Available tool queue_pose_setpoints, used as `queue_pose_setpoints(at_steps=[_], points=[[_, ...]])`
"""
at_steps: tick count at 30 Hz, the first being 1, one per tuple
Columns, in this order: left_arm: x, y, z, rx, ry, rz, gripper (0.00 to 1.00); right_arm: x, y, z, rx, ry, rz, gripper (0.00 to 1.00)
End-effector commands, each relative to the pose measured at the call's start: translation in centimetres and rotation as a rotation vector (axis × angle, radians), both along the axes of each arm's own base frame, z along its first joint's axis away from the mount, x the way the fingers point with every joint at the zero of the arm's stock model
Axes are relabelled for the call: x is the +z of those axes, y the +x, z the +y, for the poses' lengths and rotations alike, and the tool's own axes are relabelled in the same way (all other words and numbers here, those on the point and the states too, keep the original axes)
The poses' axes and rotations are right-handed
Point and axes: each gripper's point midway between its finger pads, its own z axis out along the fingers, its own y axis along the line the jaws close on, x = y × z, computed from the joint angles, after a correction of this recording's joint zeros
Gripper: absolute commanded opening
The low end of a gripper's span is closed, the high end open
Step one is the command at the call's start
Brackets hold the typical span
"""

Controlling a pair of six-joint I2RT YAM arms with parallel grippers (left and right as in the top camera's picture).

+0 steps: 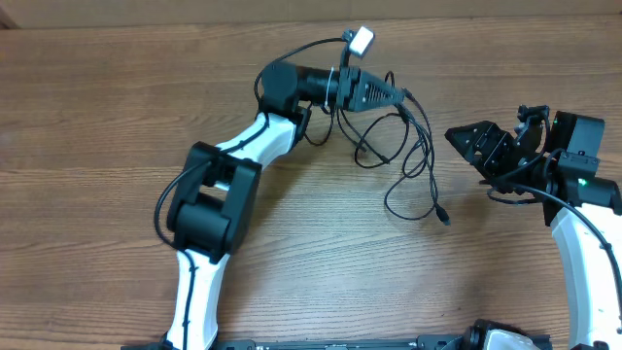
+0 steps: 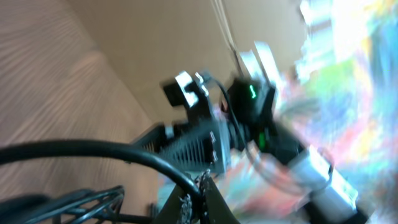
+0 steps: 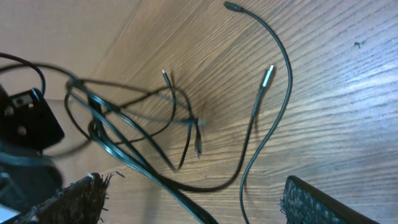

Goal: Untangle cables

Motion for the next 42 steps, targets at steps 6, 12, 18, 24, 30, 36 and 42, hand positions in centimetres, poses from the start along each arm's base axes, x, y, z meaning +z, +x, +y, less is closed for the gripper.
queue_pose_setpoints(at_steps=[6, 12, 18, 24, 30, 36, 42], points=[[2.1, 4.9, -1.4, 0.322, 0.170, -0.100, 0.04, 6.2, 0.7, -0.9, 0.010, -0.110, -0.155, 0.89], [-0.4, 3.8, -0.3, 0.366, 0.592, -0.230, 0.04, 9.3, 0.5, -2.9, -0.044, -0.247, -0.168, 0.90], [4.1, -0.9, 0.5, 0.198, 0.644, -0.484, 0.04, 8.8, 0.8, -2.4, -0.023, -0.235, -0.158, 0.94], [6.6, -5.8, 3.0, 0.049, 0.679, -0.611, 0.04, 7.8, 1.6, 3.4, 0.259, -0.167, -0.215, 0.94], [7.9, -7.7, 2.9, -0.009, 0.605, -0.637, 0.04, 7.0, 2.4, 7.0, 0.360, -0.150, -0.234, 0.95], [8.5, -7.9, 2.6, -0.024, 0.559, -0.661, 0.04, 6.3, 1.7, 9.9, 0.442, -0.134, -0.217, 0.95], [8.7, -8.0, 2.5, -0.027, 0.545, -0.664, 0.04, 4.6, 2.7, 8.1, 0.338, -0.254, -0.152, 0.86]])
